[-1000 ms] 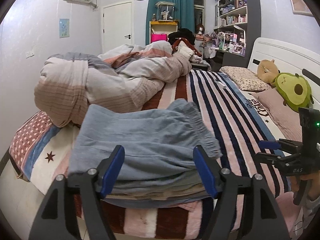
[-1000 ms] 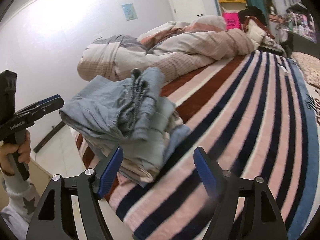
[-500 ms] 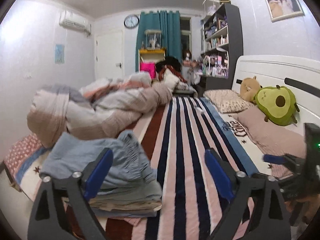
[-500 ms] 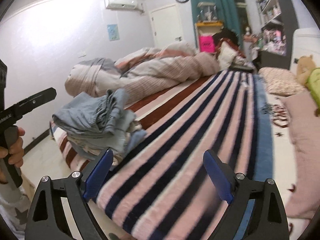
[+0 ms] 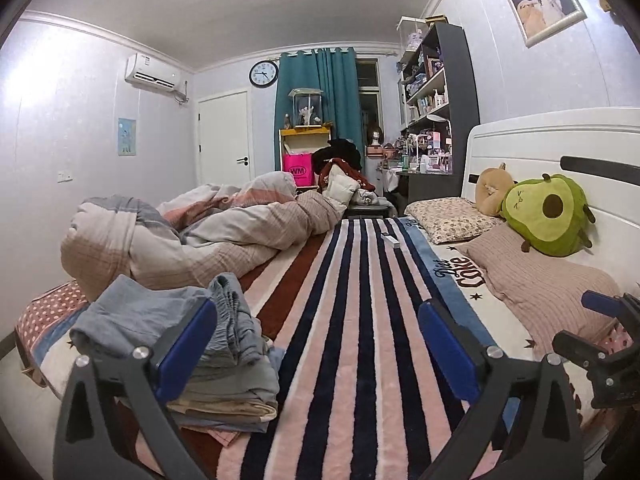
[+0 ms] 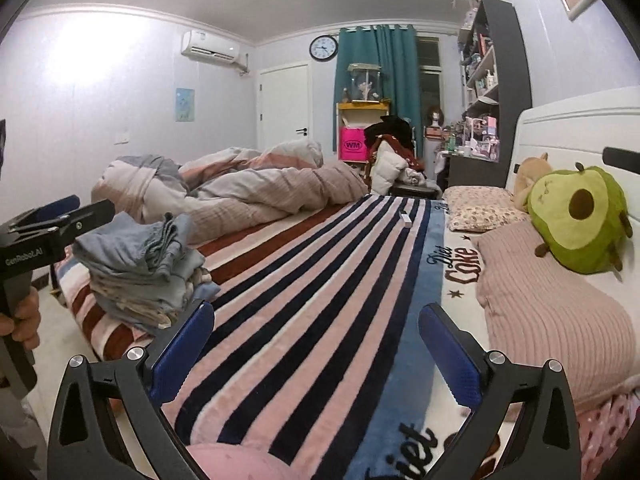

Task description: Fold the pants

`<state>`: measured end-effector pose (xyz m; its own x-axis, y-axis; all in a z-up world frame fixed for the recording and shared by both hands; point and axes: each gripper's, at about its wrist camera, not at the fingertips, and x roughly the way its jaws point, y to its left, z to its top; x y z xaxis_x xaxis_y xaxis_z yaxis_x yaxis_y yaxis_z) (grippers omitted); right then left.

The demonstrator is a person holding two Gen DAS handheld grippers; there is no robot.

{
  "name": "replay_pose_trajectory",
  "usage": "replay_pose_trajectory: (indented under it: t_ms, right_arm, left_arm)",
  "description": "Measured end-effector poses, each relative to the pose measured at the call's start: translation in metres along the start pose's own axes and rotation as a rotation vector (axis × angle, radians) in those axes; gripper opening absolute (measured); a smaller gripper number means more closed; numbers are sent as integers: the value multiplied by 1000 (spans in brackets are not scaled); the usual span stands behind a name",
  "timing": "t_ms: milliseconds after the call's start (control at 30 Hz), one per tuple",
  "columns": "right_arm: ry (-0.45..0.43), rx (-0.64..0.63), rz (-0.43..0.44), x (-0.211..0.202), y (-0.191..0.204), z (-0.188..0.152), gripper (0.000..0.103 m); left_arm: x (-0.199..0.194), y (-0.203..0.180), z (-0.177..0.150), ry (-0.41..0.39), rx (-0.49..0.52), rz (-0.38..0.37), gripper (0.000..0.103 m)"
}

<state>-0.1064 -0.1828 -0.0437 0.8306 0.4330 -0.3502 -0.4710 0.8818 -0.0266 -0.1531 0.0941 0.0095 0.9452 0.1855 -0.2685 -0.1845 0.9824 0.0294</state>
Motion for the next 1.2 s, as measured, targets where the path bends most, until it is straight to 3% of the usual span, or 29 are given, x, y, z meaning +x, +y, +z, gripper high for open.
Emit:
replay_pose_trajectory:
  t_ms: [867,1200]
  right_arm:
    - [-23,-8,-85,-21,5,1,102]
    - [-23,-22,-70,-14,10,5,102]
  left_arm:
    - [-11,8,-3,-11,-12,6,101]
    - [-7,13,-3,1,-20,20,101]
